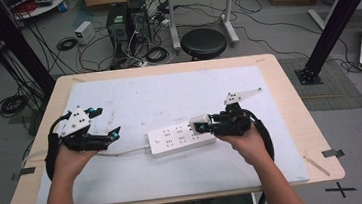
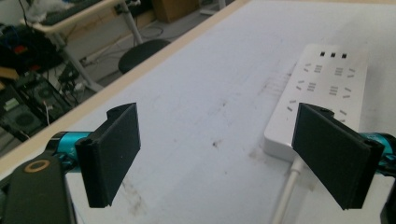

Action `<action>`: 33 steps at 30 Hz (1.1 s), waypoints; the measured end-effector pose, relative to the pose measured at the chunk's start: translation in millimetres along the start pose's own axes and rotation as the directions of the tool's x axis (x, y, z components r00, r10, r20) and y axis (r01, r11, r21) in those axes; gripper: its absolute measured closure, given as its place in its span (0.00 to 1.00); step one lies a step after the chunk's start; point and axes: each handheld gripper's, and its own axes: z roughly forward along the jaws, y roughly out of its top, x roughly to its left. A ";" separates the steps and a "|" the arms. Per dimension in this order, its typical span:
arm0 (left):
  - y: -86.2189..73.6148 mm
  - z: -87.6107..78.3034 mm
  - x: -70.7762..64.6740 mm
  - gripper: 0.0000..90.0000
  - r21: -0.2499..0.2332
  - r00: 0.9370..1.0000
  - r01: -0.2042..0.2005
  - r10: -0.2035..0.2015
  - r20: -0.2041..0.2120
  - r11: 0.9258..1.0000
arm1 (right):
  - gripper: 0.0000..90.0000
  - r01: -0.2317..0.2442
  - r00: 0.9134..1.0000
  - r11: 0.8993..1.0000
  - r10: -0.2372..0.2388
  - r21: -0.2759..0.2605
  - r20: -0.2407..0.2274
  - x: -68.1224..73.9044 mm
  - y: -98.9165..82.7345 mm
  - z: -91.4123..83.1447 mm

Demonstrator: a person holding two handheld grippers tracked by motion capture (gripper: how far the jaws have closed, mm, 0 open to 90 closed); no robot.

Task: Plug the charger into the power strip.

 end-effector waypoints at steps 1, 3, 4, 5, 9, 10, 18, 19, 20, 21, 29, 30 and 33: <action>-1.6 -0.6 0.5 0.17 0.009 1.000 0.001 -0.001 -0.001 1.000 | 0.70 0.032 0.999 0.999 -0.032 0.019 0.016 -0.2 5.0 3.0; -5.6 -1.4 1.4 0.17 0.026 1.000 0.011 -0.011 0.005 1.000 | 0.70 0.073 0.997 0.996 -0.075 0.049 0.027 -3.1 12.4 8.9; -7.8 -1.3 1.5 0.17 0.031 1.000 0.015 -0.015 0.008 0.999 | 0.70 0.079 0.996 0.995 -0.081 0.063 0.026 -3.5 14.8 11.0; -9.3 -1.3 1.6 0.17 0.033 1.000 0.016 -0.016 0.010 0.999 | 0.70 0.111 0.993 0.990 -0.114 0.092 0.036 -4.7 19.2 15.0; -13.2 -0.8 -0.2 0.17 0.048 1.000 0.011 -0.011 0.017 0.999 | 0.70 0.196 0.975 0.960 -0.212 0.201 0.063 -6.4 32.3 26.9; -13.9 -0.9 -1.2 0.17 0.049 1.000 0.010 -0.011 0.021 0.999 | 0.70 0.208 0.971 0.951 -0.228 0.229 0.066 -6.9 34.6 28.9; -17.5 1.9 -6.3 0.17 0.064 0.999 0.000 -0.002 0.035 0.998 | 0.70 0.314 0.931 0.831 -0.364 0.460 0.023 -15.3 50.5 47.5; -18.2 2.2 -6.2 0.17 0.067 0.999 -0.004 0.002 0.037 0.998 | 0.70 0.328 0.924 0.810 -0.382 0.485 0.013 -17.0 53.0 50.1; -19.2 2.6 -6.3 0.17 0.070 0.999 0.000 -0.002 0.038 0.998 | 0.70 0.340 0.921 0.798 -0.391 0.497 -0.003 -18.6 54.2 51.8; -19.7 3.0 -6.3 0.17 0.070 0.999 0.000 -0.003 0.040 0.998 | 0.70 0.351 0.915 0.778 -0.403 0.521 -0.014 -20.1 56.1 54.3; -24.8 5.4 -5.1 0.17 0.083 0.999 0.002 -0.006 0.047 0.997 | 0.70 0.496 0.838 0.612 -0.523 0.616 -0.155 -28.8 65.0 71.4; -25.7 5.6 -5.0 0.17 0.084 0.999 0.003 -0.007 0.048 0.996 | 0.70 0.511 0.827 0.589 -0.535 0.627 -0.172 -30.1 65.3 73.1; -28.6 6.3 -4.5 0.17 0.085 0.999 0.010 -0.014 0.051 0.996 | 0.70 0.550 0.798 0.536 -0.564 0.641 -0.213 -32.3 66.3 77.7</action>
